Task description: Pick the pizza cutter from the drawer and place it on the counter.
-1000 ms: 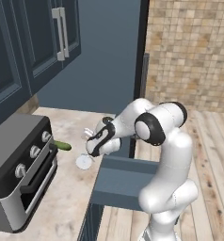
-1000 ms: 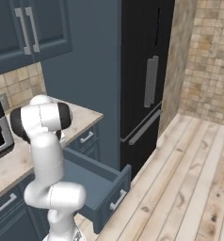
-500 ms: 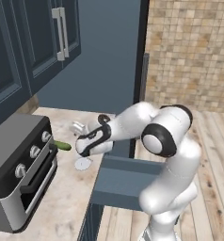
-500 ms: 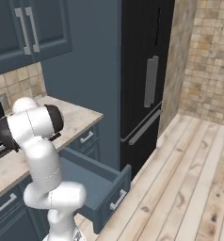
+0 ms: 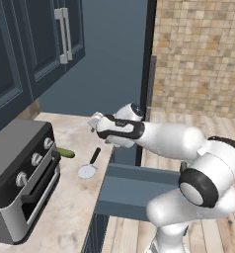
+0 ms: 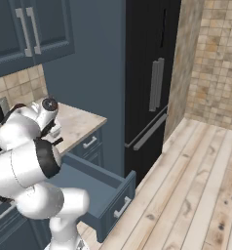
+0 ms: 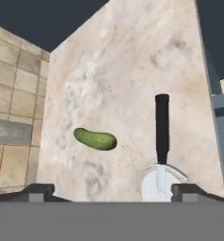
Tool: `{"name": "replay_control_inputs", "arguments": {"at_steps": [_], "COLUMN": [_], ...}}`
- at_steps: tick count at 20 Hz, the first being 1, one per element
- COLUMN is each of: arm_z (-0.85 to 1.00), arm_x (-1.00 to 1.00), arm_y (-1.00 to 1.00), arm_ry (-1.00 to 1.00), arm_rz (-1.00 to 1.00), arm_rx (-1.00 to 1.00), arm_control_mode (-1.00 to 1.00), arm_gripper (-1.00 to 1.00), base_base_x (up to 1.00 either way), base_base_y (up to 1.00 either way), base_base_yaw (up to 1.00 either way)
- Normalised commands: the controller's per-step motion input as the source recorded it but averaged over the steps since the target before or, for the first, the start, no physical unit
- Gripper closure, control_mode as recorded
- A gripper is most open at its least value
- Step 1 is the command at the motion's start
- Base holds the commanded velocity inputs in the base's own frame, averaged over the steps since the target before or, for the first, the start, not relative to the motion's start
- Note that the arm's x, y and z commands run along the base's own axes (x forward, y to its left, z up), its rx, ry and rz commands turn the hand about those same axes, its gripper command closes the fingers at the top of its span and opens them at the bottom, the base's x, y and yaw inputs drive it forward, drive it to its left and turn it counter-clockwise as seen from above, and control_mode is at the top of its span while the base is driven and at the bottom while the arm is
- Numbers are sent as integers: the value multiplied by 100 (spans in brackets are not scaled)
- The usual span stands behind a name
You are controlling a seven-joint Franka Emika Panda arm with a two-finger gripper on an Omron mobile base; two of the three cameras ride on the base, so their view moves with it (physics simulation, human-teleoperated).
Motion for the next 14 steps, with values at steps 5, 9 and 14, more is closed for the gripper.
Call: {"name": "replay_control_inputs", "arguments": {"at_steps": [5, 9, 14], "arm_z": [60, 13, -6], "arm_x": [-92, -100, -100], "arm_y": [-72, -53, -36], "arm_ry": [26, 19, 1], "arm_rz": [0, 0, 0], "arm_rx": [-16, -31, -25], "arm_control_mode": [-100, -100, -100], "arm_gripper": [-100, -100, -100], "base_base_x": [0, 0, 0], "base_base_y": [0, 0, 0], "base_base_yaw": [0, 0, 0]}}
